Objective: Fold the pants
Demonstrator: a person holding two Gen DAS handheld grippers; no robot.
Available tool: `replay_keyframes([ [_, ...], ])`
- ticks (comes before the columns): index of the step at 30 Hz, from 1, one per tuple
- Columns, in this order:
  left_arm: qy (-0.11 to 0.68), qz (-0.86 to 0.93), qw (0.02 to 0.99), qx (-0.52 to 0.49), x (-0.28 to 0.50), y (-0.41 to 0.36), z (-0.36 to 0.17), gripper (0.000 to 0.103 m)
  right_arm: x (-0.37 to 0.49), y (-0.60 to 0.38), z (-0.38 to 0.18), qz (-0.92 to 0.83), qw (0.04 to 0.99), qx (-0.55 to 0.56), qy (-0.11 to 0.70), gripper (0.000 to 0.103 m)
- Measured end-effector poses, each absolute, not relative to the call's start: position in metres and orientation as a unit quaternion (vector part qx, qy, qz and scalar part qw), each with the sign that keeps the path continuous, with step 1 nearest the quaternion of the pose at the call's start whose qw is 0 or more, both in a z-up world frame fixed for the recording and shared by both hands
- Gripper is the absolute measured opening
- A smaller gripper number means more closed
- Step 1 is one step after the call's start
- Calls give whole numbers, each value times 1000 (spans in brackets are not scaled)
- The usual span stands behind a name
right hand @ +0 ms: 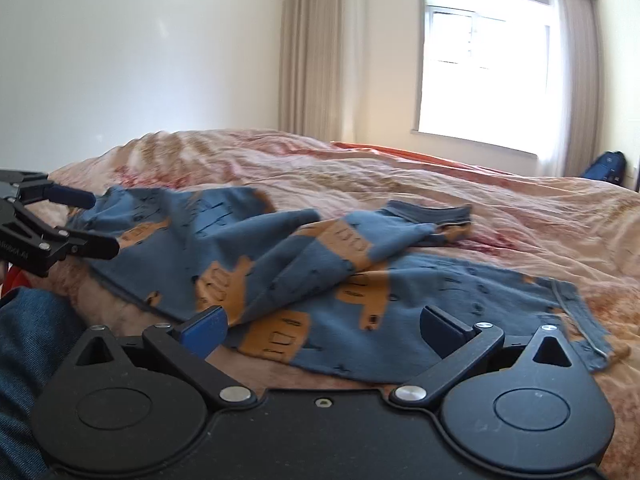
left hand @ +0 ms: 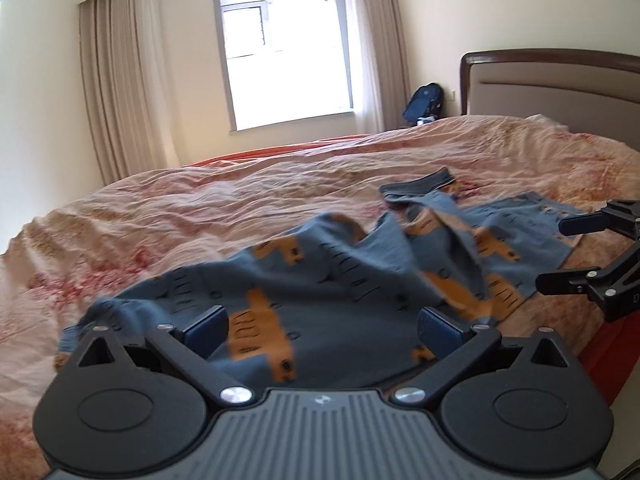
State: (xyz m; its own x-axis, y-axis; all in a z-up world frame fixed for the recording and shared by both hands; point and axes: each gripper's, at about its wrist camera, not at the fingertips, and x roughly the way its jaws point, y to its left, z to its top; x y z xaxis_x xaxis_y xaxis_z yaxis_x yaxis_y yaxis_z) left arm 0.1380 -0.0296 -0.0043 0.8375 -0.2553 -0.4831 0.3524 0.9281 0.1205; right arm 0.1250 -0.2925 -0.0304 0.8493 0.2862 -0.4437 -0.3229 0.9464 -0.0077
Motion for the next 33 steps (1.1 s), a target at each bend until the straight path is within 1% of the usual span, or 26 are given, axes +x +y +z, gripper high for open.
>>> replay_keyframes([
  [5,218,-232,945,76,156,-83,-8,103,129,-345,-28,73,971,26,227,102],
  [9,219,-278,933,63,168,-118,-18,102,145,-373,-22,43,970,44,236,103],
  [11,229,-291,928,39,175,-129,-25,102,157,-381,-16,49,970,40,235,103],
  [13,240,-292,926,5,181,-131,-30,97,172,-383,-9,65,970,28,232,103],
  [15,253,-291,922,-22,188,-129,-35,82,187,-383,-3,89,969,15,229,103],
  [16,263,-289,920,-36,193,-129,-38,78,199,-381,2,109,967,8,229,103],
  [18,274,-285,917,-50,198,-127,-41,59,219,-377,9,146,961,-3,234,103],
  [19,276,-285,916,-53,200,-126,-42,54,231,-372,13,166,957,-8,239,103],
  [21,282,-284,915,-57,203,-125,-44,34,257,-363,21,200,948,-16,246,102],
  [22,284,-285,913,-59,204,-125,-46,29,269,-357,23,212,945,-18,250,102],
  [23,287,-284,912,-64,206,-125,-47,20,283,-351,24,220,941,-20,256,102],
  [24,289,-284,912,-69,207,-125,-48,15,295,-344,23,222,938,-22,265,102],
  [25,291,-283,911,-73,208,-125,-50,14,309,-336,21,222,935,-24,277,101],
  [26,293,-281,911,-76,208,-124,-52,9,321,-327,18,225,930,-26,289,97],
  [27,294,-279,911,-77,209,-124,-53,6,332,-319,15,229,925,-29,302,94],
  [30,294,-278,911,-84,210,-122,-57,4,357,-293,4,231,915,-46,327,79],
  [31,294,-278,910,-86,210,-122,-58,4,363,-285,1,227,914,-55,333,78],
  [33,292,-278,911,-86,208,-121,-60,4,374,-270,-6,219,908,-73,349,72],
])
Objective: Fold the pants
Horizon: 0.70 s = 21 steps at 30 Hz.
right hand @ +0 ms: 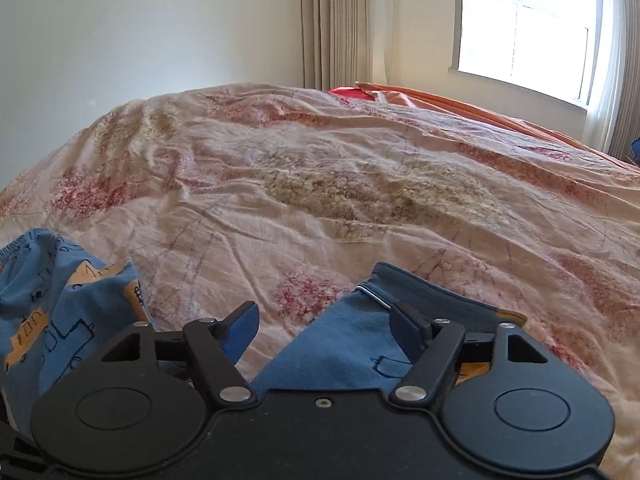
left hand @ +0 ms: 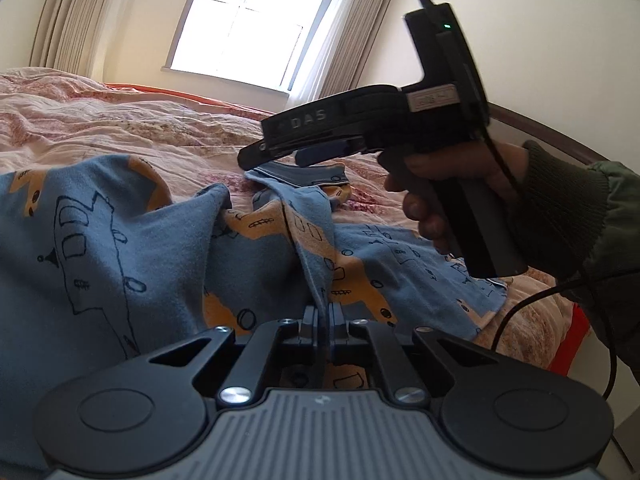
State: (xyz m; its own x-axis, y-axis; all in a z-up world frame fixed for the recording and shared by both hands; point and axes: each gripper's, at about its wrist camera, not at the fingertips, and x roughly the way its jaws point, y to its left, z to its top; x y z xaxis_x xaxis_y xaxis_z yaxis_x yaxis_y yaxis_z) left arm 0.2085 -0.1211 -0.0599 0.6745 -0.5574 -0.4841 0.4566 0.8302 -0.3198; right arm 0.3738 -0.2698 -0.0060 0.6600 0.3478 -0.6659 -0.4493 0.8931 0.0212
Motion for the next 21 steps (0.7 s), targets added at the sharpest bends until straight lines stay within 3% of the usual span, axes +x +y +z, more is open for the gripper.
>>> replay_keyframes([
  [2,289,-279,912,-85,207,-121,-60,4,383,-259,-14,210,900,-92,370,64],
  [5,287,-279,912,-86,205,-120,-59,2,386,-254,-22,198,897,-108,381,26],
  [8,284,-279,913,-85,204,-121,-58,1,384,-262,-18,196,903,-91,372,3],
  [21,249,-271,929,-31,180,-130,-34,0,316,-342,36,125,954,-20,272,0],
])
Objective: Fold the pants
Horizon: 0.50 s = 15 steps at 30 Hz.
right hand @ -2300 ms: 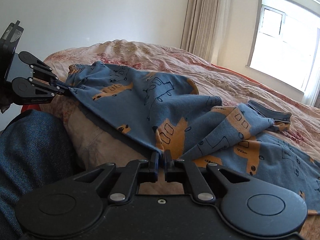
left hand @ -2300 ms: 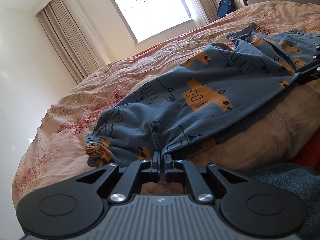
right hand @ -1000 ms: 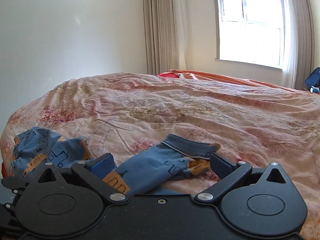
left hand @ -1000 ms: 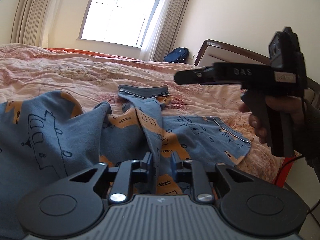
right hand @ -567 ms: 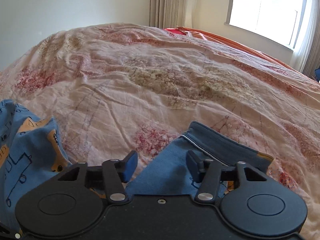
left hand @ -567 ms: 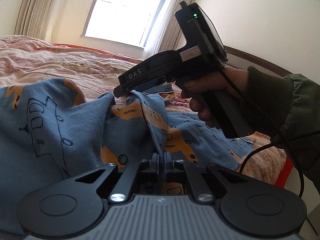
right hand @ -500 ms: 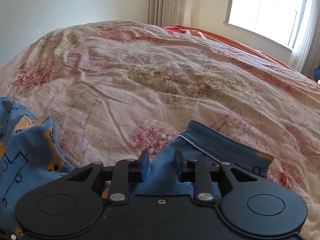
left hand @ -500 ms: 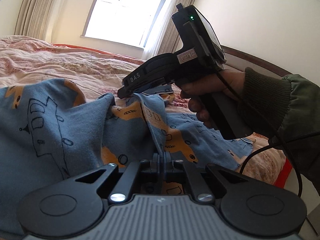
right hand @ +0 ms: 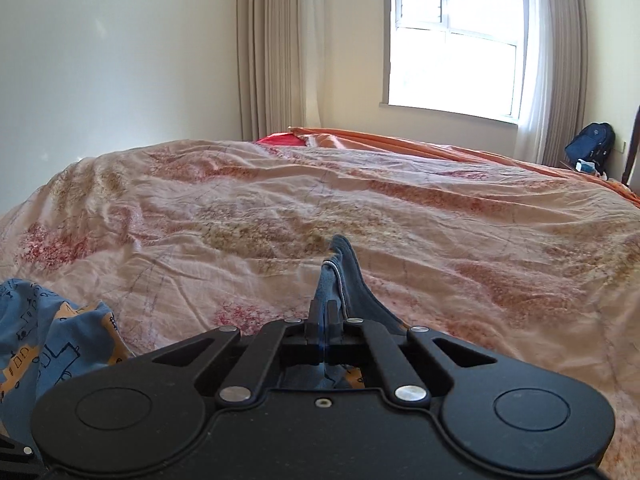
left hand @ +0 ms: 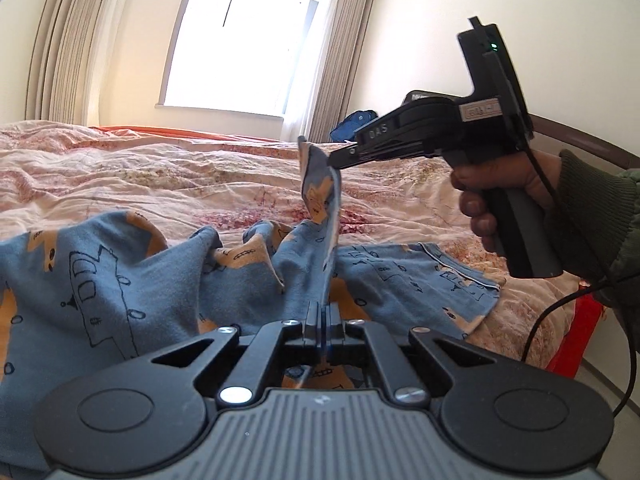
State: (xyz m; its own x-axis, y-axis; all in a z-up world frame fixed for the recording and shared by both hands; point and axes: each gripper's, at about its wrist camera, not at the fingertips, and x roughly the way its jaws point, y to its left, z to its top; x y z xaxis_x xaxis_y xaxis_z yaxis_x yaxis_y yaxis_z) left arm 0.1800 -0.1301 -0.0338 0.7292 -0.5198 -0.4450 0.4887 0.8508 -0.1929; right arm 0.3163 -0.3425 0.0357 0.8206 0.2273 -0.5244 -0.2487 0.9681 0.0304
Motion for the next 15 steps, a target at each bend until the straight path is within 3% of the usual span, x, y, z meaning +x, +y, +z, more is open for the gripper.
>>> replay_keyframes([
  [6,237,-271,933,20,172,-142,-34,0,239,-401,35,51,968,64,236,0],
  [11,255,-260,930,48,169,-149,-44,0,195,-427,-4,33,950,132,282,0],
  [13,263,-258,928,52,166,-149,-49,0,184,-428,-21,44,939,166,297,14],
  [15,267,-256,927,55,164,-149,-54,0,180,-425,-33,54,932,189,304,34],
])
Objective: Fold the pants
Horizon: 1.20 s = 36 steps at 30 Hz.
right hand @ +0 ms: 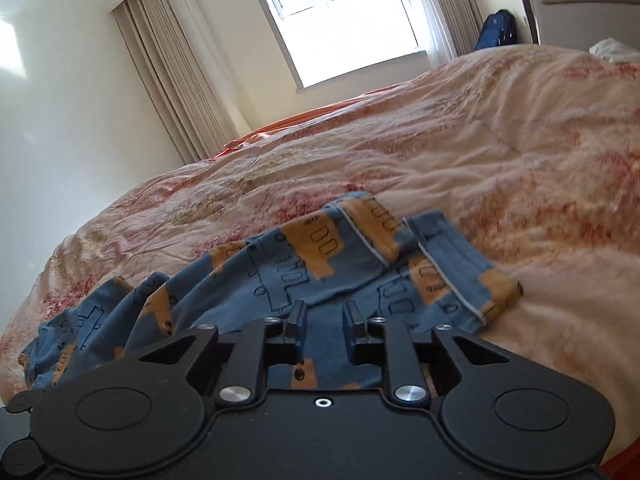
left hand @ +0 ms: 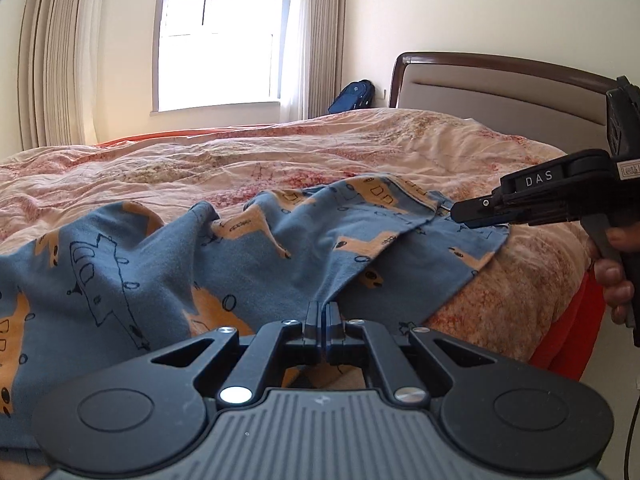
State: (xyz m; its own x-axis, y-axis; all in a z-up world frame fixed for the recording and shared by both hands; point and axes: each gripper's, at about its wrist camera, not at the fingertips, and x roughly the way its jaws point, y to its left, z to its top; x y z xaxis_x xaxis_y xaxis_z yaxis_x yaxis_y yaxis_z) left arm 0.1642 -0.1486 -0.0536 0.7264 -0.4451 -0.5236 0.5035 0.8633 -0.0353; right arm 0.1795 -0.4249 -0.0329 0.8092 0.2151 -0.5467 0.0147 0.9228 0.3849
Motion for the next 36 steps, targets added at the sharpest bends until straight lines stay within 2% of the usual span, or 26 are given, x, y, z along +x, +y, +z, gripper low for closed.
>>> replay_keyframes([
  [1,269,-255,927,54,164,-149,-55,0,179,-422,-36,55,930,198,304,39],
  [3,270,-254,928,50,164,-147,-57,0,183,-421,-42,56,926,215,304,54],
  [4,270,-254,928,48,164,-146,-58,0,186,-422,-45,56,924,227,303,55],
  [8,269,-254,928,45,163,-145,-59,0,203,-434,-50,31,917,265,296,56],
  [16,271,-252,928,42,164,-145,-60,0,244,-452,-55,-27,914,266,305,56],
  [17,271,-252,928,43,165,-145,-60,0,248,-453,-57,-28,912,270,307,52],
  [19,270,-252,928,44,165,-146,-59,0,253,-456,-59,-31,909,283,306,36],
  [20,270,-252,928,44,164,-146,-59,0,255,-458,-60,-31,907,291,304,18],
  [21,269,-252,929,44,165,-146,-58,0,257,-461,-61,-28,904,304,301,8],
  [30,232,-273,932,60,158,-160,-36,0,209,-466,-8,-53,951,234,193,5],
  [36,252,-274,924,90,156,-172,-49,0,169,-486,-33,-91,939,241,229,5],
])
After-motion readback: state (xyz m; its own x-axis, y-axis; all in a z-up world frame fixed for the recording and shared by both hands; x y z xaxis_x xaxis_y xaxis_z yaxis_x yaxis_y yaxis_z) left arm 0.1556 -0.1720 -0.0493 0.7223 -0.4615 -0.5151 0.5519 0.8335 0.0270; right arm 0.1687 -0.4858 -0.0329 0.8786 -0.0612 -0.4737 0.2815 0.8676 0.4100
